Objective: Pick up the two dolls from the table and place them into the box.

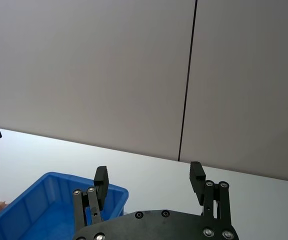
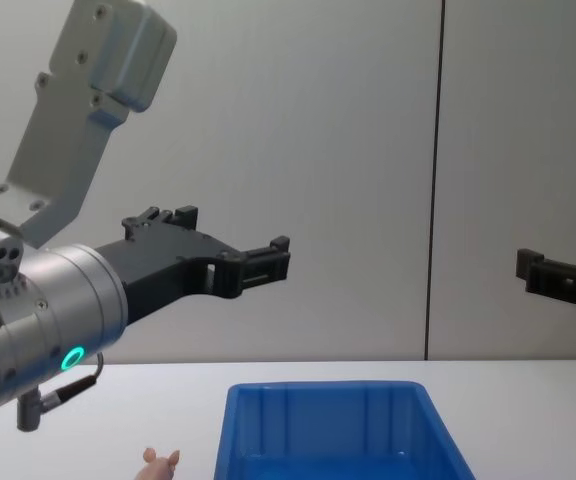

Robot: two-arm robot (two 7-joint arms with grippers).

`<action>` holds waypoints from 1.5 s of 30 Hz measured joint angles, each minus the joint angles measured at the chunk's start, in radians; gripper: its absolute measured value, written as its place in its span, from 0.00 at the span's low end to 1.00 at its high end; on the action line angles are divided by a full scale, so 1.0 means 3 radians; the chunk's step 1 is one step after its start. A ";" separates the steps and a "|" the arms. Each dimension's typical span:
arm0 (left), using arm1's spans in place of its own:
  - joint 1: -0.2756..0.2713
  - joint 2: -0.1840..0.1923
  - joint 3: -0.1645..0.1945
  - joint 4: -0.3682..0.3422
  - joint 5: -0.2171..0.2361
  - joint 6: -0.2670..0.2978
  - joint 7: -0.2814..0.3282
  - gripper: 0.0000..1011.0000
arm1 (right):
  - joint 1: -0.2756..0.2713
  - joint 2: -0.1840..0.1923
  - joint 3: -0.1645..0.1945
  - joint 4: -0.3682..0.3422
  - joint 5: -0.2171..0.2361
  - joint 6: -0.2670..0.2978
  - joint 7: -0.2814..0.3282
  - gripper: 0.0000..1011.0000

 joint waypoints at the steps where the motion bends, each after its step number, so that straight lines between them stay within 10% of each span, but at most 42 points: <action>1: 0.0000 0.0000 0.0000 0.0000 0.0000 0.0000 0.0000 0.99 | 0.0000 0.0000 0.0000 0.0000 0.0000 0.0000 0.0000 0.99; 29: 0.0000 0.0000 0.0000 0.0000 0.0000 0.0000 0.0000 0.99 | -0.0003 0.0011 0.0010 0.0007 0.0014 0.0000 0.0015 0.99; 45: 0.0000 0.0000 0.0000 0.0000 0.0000 0.0000 0.0000 0.99 | -0.0097 0.0241 0.0183 0.0097 0.0286 0.0029 0.0277 0.99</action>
